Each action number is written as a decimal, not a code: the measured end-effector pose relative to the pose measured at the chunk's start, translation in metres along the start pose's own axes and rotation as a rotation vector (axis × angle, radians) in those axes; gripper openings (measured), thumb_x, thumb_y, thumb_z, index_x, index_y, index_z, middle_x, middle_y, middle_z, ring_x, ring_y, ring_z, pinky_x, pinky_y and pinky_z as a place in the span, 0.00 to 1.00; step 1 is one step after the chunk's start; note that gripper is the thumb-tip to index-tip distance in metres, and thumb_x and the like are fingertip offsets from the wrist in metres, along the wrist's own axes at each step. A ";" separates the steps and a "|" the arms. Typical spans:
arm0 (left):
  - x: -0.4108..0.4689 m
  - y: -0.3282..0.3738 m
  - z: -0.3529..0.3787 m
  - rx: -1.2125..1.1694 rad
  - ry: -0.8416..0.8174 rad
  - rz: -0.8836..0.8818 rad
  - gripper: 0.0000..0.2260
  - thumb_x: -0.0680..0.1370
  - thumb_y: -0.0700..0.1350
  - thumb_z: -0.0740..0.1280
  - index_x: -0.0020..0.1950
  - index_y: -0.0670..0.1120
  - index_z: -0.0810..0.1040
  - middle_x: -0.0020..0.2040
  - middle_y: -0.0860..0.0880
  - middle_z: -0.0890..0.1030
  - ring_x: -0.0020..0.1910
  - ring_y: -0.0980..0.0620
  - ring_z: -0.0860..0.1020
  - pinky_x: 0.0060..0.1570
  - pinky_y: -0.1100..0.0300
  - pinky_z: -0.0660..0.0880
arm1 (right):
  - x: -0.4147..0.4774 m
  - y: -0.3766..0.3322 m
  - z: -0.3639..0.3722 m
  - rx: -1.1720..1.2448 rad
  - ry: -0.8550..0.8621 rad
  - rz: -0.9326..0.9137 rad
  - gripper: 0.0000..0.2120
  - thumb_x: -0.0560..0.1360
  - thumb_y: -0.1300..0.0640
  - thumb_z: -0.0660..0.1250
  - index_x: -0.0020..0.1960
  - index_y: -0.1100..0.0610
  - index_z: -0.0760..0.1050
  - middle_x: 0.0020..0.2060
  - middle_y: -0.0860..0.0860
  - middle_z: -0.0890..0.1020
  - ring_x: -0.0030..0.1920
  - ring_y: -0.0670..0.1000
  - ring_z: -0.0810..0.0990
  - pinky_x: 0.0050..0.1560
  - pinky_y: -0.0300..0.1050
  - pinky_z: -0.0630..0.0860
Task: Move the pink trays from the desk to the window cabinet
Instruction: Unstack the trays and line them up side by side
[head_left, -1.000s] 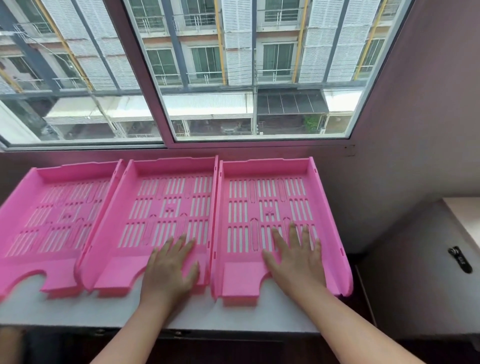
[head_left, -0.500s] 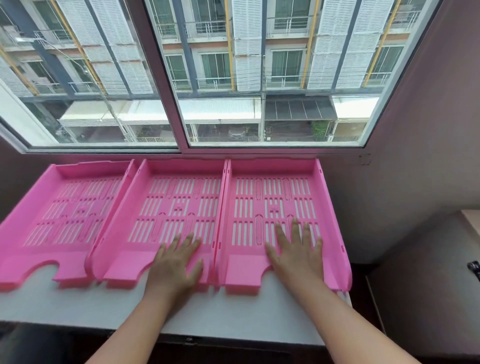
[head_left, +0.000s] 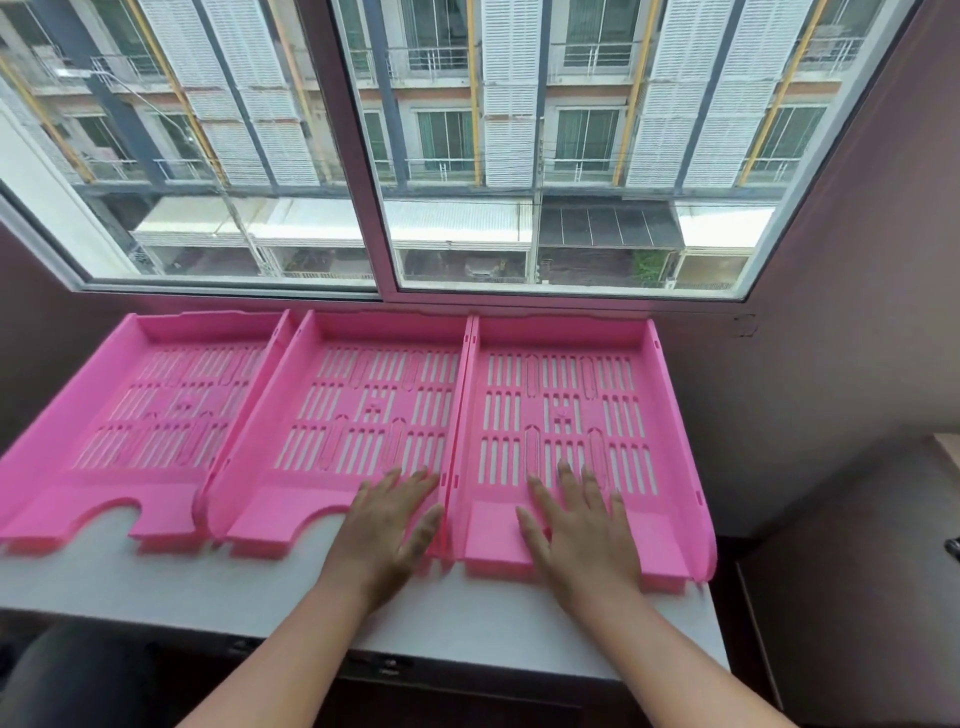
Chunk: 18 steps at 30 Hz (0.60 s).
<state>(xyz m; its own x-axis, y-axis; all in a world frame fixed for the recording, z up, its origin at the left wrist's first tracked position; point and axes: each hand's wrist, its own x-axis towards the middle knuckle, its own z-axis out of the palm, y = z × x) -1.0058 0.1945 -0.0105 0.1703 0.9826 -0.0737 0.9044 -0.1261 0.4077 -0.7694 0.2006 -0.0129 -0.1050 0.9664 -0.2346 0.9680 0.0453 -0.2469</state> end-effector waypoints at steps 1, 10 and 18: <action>0.000 -0.001 -0.004 -0.013 -0.008 0.009 0.36 0.74 0.71 0.37 0.77 0.57 0.59 0.77 0.56 0.62 0.78 0.54 0.54 0.75 0.52 0.48 | 0.002 -0.002 -0.003 -0.008 -0.015 -0.002 0.31 0.76 0.32 0.37 0.77 0.40 0.46 0.79 0.50 0.47 0.79 0.56 0.43 0.77 0.59 0.44; 0.008 -0.094 -0.075 0.148 0.359 -0.195 0.26 0.77 0.56 0.58 0.72 0.45 0.68 0.71 0.44 0.72 0.73 0.41 0.66 0.72 0.44 0.60 | 0.036 -0.088 -0.034 0.519 0.049 0.053 0.35 0.77 0.34 0.53 0.78 0.51 0.55 0.77 0.51 0.61 0.76 0.53 0.59 0.73 0.56 0.59; 0.040 -0.156 -0.117 -0.272 0.005 -0.493 0.31 0.81 0.48 0.59 0.80 0.44 0.48 0.78 0.39 0.61 0.73 0.39 0.66 0.67 0.45 0.67 | 0.063 -0.150 -0.010 0.574 0.091 0.267 0.35 0.80 0.55 0.58 0.79 0.51 0.41 0.78 0.54 0.56 0.58 0.58 0.78 0.53 0.55 0.77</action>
<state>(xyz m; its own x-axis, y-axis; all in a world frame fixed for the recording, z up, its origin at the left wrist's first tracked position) -1.1859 0.2694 0.0295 -0.2497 0.9172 -0.3104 0.7430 0.3871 0.5460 -0.9190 0.2577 0.0188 0.1667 0.9445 -0.2832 0.6795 -0.3182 -0.6611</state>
